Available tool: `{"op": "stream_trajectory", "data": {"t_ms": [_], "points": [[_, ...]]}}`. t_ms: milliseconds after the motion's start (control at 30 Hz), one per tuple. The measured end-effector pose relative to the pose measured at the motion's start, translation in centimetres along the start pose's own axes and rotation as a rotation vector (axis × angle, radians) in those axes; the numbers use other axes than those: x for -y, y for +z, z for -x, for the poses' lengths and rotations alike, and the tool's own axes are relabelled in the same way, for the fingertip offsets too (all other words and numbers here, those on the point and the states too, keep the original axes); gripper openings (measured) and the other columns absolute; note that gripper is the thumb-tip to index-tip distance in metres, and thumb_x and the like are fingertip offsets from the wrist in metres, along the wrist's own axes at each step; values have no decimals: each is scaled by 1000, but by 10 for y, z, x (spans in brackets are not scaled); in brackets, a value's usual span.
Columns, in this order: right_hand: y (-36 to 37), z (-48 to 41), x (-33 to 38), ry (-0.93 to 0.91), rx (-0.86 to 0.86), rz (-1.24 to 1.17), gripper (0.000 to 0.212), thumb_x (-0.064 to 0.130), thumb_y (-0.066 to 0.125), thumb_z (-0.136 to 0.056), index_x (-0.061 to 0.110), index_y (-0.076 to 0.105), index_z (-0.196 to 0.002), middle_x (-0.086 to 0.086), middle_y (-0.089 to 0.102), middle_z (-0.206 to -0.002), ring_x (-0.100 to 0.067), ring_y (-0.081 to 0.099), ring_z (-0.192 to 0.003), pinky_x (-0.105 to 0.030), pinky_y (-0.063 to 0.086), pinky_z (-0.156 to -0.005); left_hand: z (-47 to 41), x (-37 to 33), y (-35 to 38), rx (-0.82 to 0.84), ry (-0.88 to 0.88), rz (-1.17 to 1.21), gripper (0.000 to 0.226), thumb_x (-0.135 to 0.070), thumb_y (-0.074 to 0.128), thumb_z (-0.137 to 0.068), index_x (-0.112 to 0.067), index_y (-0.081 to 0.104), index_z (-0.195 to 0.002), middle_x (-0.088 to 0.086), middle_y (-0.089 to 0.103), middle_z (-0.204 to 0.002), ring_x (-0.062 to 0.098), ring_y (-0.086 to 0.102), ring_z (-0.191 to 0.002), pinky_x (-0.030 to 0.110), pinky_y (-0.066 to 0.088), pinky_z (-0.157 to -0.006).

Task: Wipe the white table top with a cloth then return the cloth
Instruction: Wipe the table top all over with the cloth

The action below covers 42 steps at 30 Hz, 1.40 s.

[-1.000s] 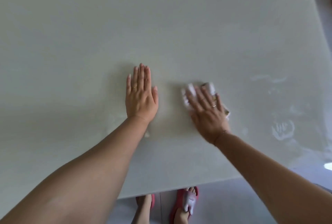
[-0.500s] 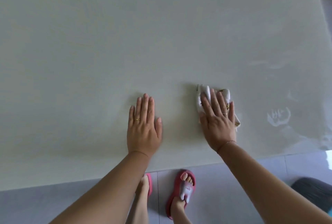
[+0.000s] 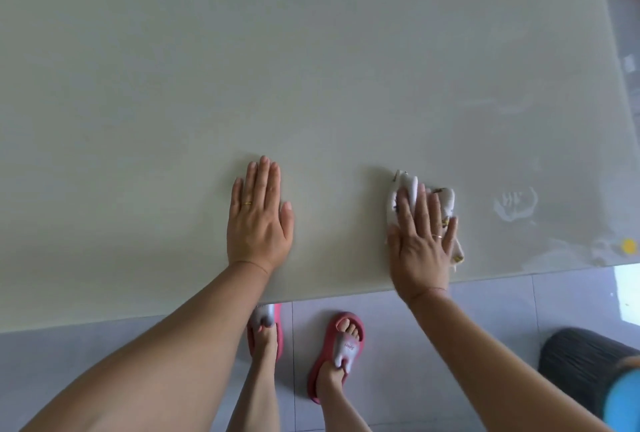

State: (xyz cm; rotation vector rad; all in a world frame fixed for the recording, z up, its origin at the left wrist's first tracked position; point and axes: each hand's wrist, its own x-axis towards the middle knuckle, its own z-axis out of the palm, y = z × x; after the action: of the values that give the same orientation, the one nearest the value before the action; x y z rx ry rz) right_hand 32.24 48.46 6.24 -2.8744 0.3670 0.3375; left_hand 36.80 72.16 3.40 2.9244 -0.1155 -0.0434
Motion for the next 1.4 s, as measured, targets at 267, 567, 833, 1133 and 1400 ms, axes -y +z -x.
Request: {"op": "stream_trajectory", "data": {"t_ms": [267, 567, 833, 1133, 1400], "points": [[26, 63, 40, -625, 72, 123, 55, 35, 36, -94, 30, 26, -148, 6, 20, -156, -19, 15, -145, -48, 11, -115, -1, 0, -4, 21, 11, 12, 58, -28, 29, -94, -5, 29, -147, 14, 27, -155, 27, 23, -144, 42, 13, -119], [21, 59, 49, 24, 14, -62, 58, 38, 21, -93, 29, 9, -149, 5, -4, -157, -19, -4, -146, -46, -8, -116, -1, -1, -5, 68, -20, -1, 62, -30, 24, -93, -5, 24, -149, 14, 22, -157, 28, 19, -146, 43, 12, -119], [-4, 23, -47, -231, 74, 145, 56, 42, 18, -95, 31, 7, -149, 4, 8, -159, -15, 3, -146, -46, 4, -116, -1, -1, -4, 92, -12, -33, 62, -30, 26, -92, -4, 23, -149, 14, 21, -157, 28, 19, -146, 43, 12, -119], [20, 55, 25, -359, 105, 80, 57, 38, 31, -95, 31, 16, -150, 4, 9, -158, -21, 4, -146, -47, -2, -116, -1, -4, -3, 82, -22, -27, 63, -30, 25, -91, -4, 25, -148, 15, 23, -156, 30, 22, -144, 44, 14, -118], [-17, 1, -87, 68, 22, 17, 58, 46, 10, -93, 33, 10, -150, 9, -6, -158, -12, -9, -145, -43, -10, -117, -8, -32, -11, 43, -95, -16, 65, -24, 30, -85, 1, 30, -146, 18, 25, -155, 33, 23, -144, 45, 12, -118]]}}
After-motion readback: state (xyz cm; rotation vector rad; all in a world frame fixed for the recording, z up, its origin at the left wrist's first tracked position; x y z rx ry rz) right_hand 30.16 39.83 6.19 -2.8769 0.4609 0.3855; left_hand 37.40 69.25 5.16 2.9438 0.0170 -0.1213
